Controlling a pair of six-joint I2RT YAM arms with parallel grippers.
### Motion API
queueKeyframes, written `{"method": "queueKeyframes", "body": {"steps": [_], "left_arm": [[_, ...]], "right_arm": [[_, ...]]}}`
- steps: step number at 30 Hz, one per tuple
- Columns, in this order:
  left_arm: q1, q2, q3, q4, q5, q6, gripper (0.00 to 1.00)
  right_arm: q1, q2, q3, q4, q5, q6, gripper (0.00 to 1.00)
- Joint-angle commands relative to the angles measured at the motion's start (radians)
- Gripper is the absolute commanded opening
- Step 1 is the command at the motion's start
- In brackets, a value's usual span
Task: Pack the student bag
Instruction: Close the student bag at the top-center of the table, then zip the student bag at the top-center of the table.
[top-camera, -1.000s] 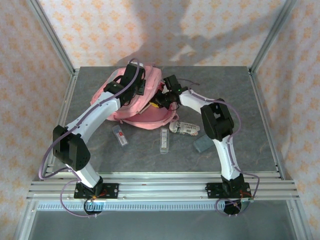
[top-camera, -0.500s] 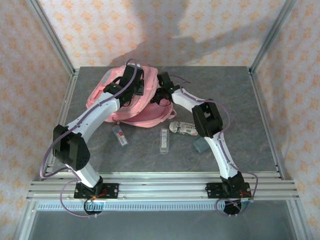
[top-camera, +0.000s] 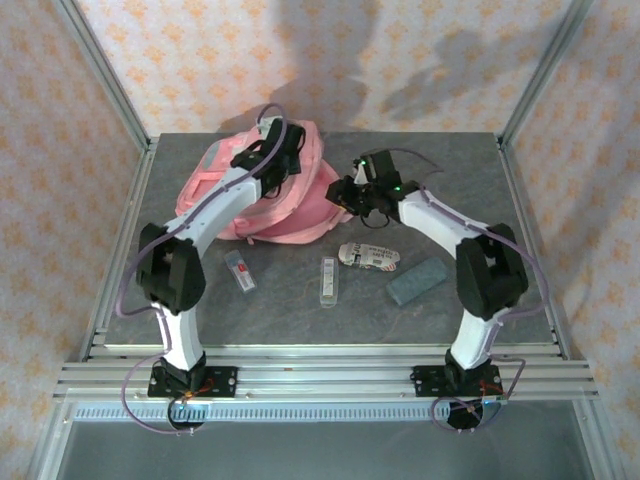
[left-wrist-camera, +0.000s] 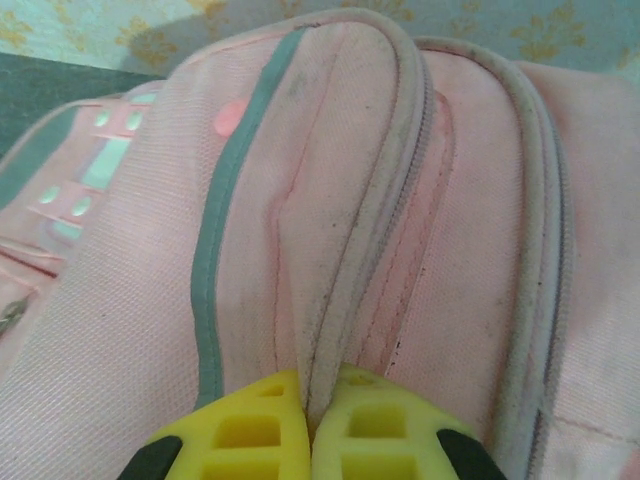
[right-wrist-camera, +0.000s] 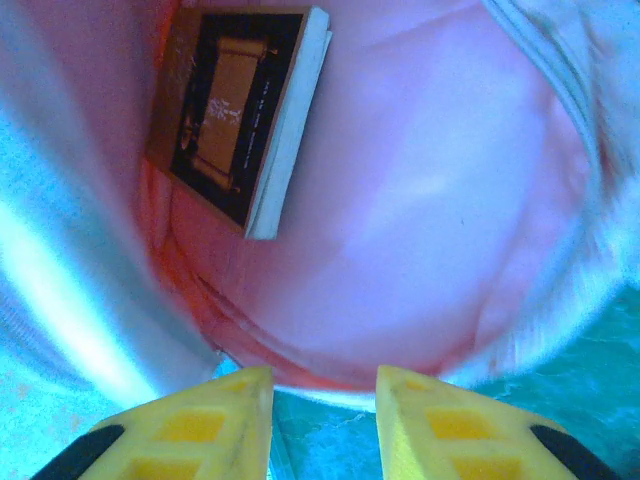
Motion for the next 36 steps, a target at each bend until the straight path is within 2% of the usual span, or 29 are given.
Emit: {"method": "queueKeyframes", "body": {"steps": [1, 3, 4, 5, 7, 9, 11, 14, 17, 22, 23, 25, 28, 36], "left_arm": [[0.007, 0.086, 0.125, 0.02, -0.03, -0.119, 0.0], [0.005, 0.136, 0.179, 0.011, 0.007, -0.128, 0.0], [0.005, 0.158, 0.203, 0.003, 0.033, -0.128, 0.07], [0.005, 0.172, 0.227, -0.02, 0.052, -0.161, 0.27], [0.002, 0.165, 0.224, -0.038, 0.084, -0.164, 0.47], [0.001, 0.101, 0.146, -0.012, 0.107, -0.163, 0.55], [0.003, -0.03, -0.012, 0.07, 0.122, -0.164, 0.61], [0.014, -0.255, -0.312, 0.216, 0.155, -0.179, 0.67], [0.042, -0.434, -0.584, 0.295, 0.17, -0.206, 0.68], [0.115, -0.651, -0.953, 0.426, 0.184, -0.267, 0.86], [0.133, -0.674, -1.011, 0.458, 0.196, -0.279, 0.87], [0.165, -0.698, -1.095, 0.515, 0.207, -0.299, 0.92], [0.204, -0.684, -1.173, 0.61, 0.239, -0.313, 0.93], [0.242, -0.531, -1.2, 0.73, 0.243, -0.334, 0.93]], "right_arm": [[0.019, -0.031, -0.102, 0.016, 0.058, -0.019, 0.31], [0.032, -0.051, -0.14, 0.031, 0.072, -0.015, 0.31], [0.041, -0.058, -0.154, 0.035, 0.078, -0.014, 0.31], [0.053, -0.065, -0.166, 0.043, 0.079, -0.014, 0.31], [0.075, -0.073, -0.181, 0.053, 0.078, -0.021, 0.31], [0.101, -0.082, -0.192, 0.057, 0.09, -0.032, 0.32], [0.123, -0.09, -0.216, 0.082, 0.08, -0.038, 0.32], [0.146, -0.11, -0.249, 0.124, 0.071, -0.043, 0.33], [0.163, -0.133, -0.276, 0.179, 0.057, -0.048, 0.37], [0.193, -0.142, -0.287, 0.255, 0.034, -0.052, 0.42], [0.198, -0.137, -0.281, 0.262, 0.031, -0.053, 0.42], [0.206, -0.129, -0.269, 0.27, 0.023, -0.051, 0.42], [0.215, -0.123, -0.265, 0.281, 0.023, -0.045, 0.42], [0.219, -0.145, -0.297, 0.282, 0.041, -0.039, 0.42]]}}
